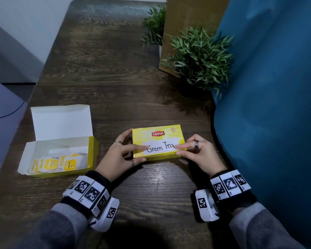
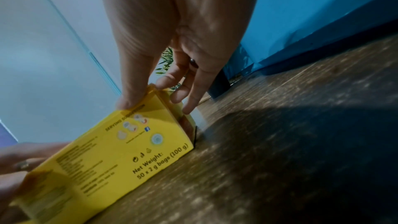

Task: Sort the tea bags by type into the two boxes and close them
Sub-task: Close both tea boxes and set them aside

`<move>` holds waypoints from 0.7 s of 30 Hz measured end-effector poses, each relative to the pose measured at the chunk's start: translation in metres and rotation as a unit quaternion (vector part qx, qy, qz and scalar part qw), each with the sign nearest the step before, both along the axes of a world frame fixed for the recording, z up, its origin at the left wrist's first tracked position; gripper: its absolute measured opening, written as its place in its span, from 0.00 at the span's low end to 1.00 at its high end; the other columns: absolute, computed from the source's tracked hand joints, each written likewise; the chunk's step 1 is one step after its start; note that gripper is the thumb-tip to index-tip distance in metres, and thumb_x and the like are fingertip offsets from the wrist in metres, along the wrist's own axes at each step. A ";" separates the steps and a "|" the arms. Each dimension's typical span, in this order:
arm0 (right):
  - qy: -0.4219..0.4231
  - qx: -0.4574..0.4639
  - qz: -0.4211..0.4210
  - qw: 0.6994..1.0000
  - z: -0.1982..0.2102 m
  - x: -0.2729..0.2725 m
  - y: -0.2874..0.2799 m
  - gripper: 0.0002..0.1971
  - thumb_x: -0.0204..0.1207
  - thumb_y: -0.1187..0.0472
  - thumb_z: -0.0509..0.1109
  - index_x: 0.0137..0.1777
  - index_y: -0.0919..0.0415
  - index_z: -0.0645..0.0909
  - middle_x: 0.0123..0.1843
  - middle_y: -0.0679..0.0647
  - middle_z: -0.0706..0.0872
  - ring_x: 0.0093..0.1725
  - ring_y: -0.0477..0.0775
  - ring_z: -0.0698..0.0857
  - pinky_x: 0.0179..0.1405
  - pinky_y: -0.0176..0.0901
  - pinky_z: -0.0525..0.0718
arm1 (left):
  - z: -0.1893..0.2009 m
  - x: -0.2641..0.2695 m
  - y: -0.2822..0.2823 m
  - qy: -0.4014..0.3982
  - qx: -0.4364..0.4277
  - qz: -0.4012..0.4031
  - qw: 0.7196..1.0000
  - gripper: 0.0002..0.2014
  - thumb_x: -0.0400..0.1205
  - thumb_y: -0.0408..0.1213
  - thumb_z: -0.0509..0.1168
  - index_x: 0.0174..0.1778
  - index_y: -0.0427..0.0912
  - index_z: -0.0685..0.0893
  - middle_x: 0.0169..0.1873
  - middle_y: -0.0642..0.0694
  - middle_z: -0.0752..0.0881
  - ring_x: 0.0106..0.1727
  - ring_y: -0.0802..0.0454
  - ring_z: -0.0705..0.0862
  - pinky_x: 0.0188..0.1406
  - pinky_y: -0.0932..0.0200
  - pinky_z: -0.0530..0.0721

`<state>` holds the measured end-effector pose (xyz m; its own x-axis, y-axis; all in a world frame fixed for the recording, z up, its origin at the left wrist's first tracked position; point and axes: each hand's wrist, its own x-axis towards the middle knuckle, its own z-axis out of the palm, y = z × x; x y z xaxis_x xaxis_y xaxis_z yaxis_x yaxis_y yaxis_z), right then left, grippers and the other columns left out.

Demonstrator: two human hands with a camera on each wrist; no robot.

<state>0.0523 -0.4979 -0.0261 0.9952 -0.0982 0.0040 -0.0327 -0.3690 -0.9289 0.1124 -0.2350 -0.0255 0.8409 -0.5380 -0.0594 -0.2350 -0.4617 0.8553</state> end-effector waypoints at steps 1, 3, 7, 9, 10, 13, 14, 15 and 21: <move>-0.009 -0.015 0.001 1.000 -0.002 0.000 -0.001 0.11 0.59 0.57 0.80 0.43 0.50 0.90 0.38 0.48 0.77 0.37 0.40 0.79 0.43 0.27 0.76 | 0.000 -0.001 -0.001 -0.011 0.007 -0.005 1.000 0.18 0.68 0.37 0.77 0.46 0.67 0.87 0.79 0.52 0.58 0.80 0.57 0.60 0.68 0.79 0.67; -0.020 -0.038 0.001 0.999 -0.005 -0.001 -0.002 0.11 0.61 0.58 0.80 0.44 0.52 0.90 0.40 0.48 0.76 0.40 0.41 0.78 0.43 0.28 0.76 | 0.002 -0.004 -0.003 -0.030 0.018 -0.015 0.999 0.16 0.69 0.37 0.77 0.46 0.65 0.87 0.81 0.55 0.53 0.82 0.57 0.55 0.74 0.62 0.69; -0.052 -0.146 0.034 0.987 0.003 0.003 0.000 0.16 0.62 0.57 0.82 0.50 0.42 0.87 0.58 0.44 0.72 0.62 0.45 0.75 0.64 0.37 0.74 | 0.006 0.000 -0.009 -0.051 0.051 -0.024 0.997 0.14 0.72 0.37 0.75 0.48 0.61 0.86 0.78 0.58 0.55 0.82 0.51 0.53 0.79 0.45 0.62; -0.031 -0.239 0.081 0.967 0.010 0.009 0.002 0.24 0.64 0.53 0.81 0.59 0.35 0.82 0.73 0.46 0.66 0.75 0.53 0.65 0.75 0.46 0.63 | 0.002 0.003 -0.011 -0.083 0.059 -0.032 0.994 0.16 0.74 0.36 0.73 0.53 0.61 0.86 0.76 0.56 0.60 0.81 0.45 0.56 0.80 0.43 0.59; -0.009 -0.270 0.105 0.957 0.013 0.012 0.003 0.27 0.65 0.52 0.80 0.63 0.33 0.78 0.79 0.47 0.60 0.79 0.54 0.59 0.77 0.47 0.57 | -0.001 0.003 -0.011 -0.094 0.058 -0.034 0.993 0.17 0.74 0.36 0.72 0.55 0.60 0.86 0.75 0.56 0.61 0.81 0.43 0.57 0.80 0.43 0.59; 0.046 -0.301 0.158 0.939 0.011 0.018 0.006 0.29 0.68 0.50 0.77 0.66 0.28 0.71 0.84 0.46 0.48 0.83 0.54 0.49 0.81 0.54 0.54 | -0.007 0.001 -0.011 -0.102 0.071 -0.038 0.992 0.17 0.76 0.36 0.70 0.58 0.60 0.83 0.76 0.57 0.59 0.81 0.47 0.54 0.79 0.52 0.57; 0.059 -0.296 0.166 0.939 0.009 0.019 0.007 0.29 0.69 0.50 0.76 0.66 0.26 0.70 0.85 0.45 0.48 0.83 0.54 0.49 0.81 0.57 0.56 | -0.008 -0.001 -0.011 -0.108 0.082 -0.039 0.990 0.17 0.77 0.36 0.69 0.58 0.62 0.83 0.76 0.58 0.58 0.80 0.50 0.53 0.78 0.53 0.57; 0.067 -0.287 0.167 0.941 0.008 0.019 0.008 0.29 0.69 0.51 0.76 0.65 0.26 0.70 0.84 0.45 0.48 0.83 0.53 0.50 0.81 0.59 0.58 | -0.009 -0.003 -0.011 -0.115 0.090 -0.040 0.988 0.18 0.78 0.36 0.68 0.59 0.63 0.82 0.76 0.59 0.57 0.80 0.52 0.52 0.78 0.54 0.58; 0.082 -0.265 0.111 0.954 0.019 0.019 0.015 0.30 0.65 0.55 0.80 0.66 0.34 0.75 0.79 0.50 0.58 0.77 0.57 0.63 0.77 0.55 0.65 | -0.005 -0.012 -0.011 -0.089 0.136 -0.066 0.985 0.25 0.82 0.38 0.63 0.71 0.67 0.69 0.78 0.61 0.46 0.80 0.57 0.45 0.79 0.57 0.54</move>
